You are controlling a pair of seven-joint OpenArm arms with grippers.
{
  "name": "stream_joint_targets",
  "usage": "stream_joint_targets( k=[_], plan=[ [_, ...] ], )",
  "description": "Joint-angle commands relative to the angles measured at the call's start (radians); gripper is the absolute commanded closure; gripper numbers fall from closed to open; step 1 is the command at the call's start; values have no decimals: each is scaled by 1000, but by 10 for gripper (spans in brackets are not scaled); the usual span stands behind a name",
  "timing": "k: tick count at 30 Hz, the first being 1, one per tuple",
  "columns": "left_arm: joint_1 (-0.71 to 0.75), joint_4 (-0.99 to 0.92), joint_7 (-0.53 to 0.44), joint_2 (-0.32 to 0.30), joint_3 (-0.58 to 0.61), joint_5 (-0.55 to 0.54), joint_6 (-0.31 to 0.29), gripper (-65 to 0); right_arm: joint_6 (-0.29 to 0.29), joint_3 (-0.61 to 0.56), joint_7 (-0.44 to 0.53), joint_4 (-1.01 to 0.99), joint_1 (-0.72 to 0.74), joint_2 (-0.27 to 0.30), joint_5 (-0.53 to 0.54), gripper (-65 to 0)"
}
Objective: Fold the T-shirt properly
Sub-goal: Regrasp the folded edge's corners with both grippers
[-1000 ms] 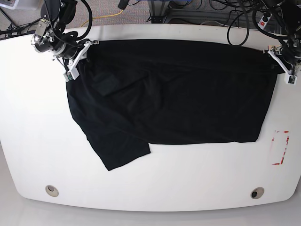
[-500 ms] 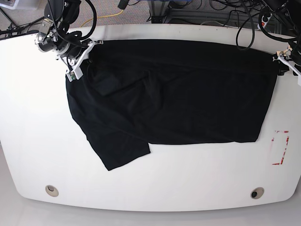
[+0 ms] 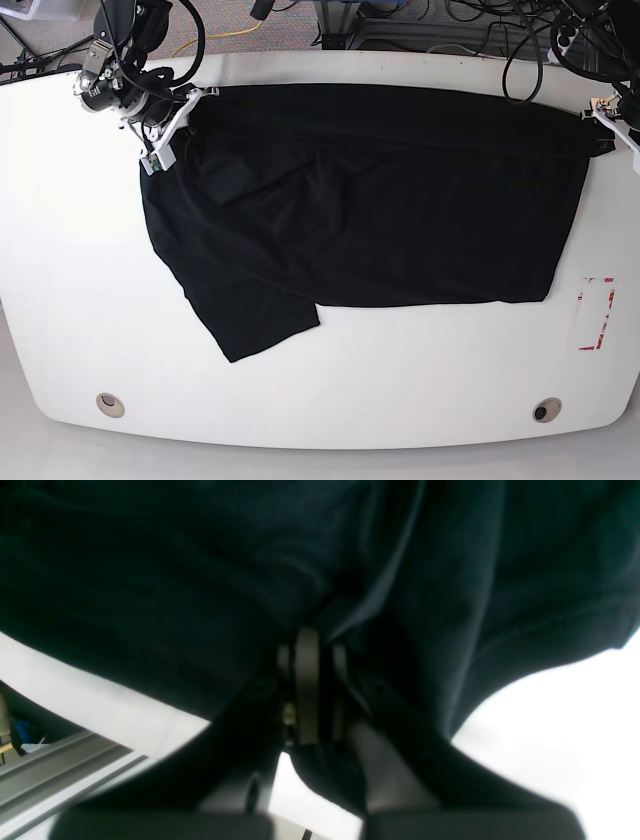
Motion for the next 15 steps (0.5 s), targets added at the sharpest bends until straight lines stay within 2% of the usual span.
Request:
stream_joint_targets(
  k=[1, 6, 15],
  plan=[
    [-7, 13, -21, -18, 1, -10, 0, -376, 2, 2, 15, 19, 5, 8, 19, 0],
    [-10, -43, -21, -23, 61, -11, 0, -376, 2, 2, 15, 19, 5, 6, 19, 0],
    [-43, -76, -21, -26, 66, -11, 0, -376, 2, 4, 14, 19, 5, 11, 19, 0]
  ],
)
